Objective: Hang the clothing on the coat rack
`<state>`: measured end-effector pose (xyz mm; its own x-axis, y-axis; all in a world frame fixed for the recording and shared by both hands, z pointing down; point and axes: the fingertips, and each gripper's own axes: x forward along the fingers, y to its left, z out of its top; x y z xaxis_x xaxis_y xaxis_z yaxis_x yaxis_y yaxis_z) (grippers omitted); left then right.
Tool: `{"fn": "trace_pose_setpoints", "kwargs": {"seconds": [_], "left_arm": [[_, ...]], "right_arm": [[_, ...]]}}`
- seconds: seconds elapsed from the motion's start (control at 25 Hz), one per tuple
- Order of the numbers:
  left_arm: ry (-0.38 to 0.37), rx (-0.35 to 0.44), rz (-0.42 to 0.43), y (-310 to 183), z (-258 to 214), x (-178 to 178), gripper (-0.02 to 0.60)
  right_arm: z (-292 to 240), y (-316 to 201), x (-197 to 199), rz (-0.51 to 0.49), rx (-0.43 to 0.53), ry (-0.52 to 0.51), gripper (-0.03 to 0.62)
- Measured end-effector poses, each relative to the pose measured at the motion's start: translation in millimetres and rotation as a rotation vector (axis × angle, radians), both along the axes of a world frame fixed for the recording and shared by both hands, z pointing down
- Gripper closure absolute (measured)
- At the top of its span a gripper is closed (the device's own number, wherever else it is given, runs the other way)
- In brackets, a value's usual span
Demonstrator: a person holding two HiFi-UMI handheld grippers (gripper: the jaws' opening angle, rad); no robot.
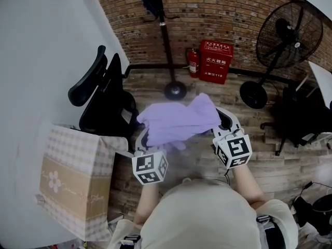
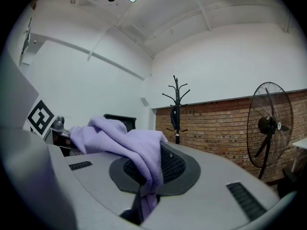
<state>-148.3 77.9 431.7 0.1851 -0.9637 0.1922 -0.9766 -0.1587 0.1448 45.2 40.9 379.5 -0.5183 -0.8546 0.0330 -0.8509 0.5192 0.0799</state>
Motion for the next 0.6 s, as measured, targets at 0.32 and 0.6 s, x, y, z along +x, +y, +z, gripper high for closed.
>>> {"fn": "trace_pose_setpoints", "kwargs": {"seconds": [0.32,0.6], "left_arm": [[-0.01,-0.011,0.041,-2.5,1.7,-18.9,0.502],[0.003,-0.02,0.045,-7.1,6.7,-25.2,0.502]], "right_arm": [[4.7,1.8,-16.7,0.035,-0.018,-0.006,0.577],[6.5,-3.7,-23.3,0.037,-0.022,0.003,0.577]]}}
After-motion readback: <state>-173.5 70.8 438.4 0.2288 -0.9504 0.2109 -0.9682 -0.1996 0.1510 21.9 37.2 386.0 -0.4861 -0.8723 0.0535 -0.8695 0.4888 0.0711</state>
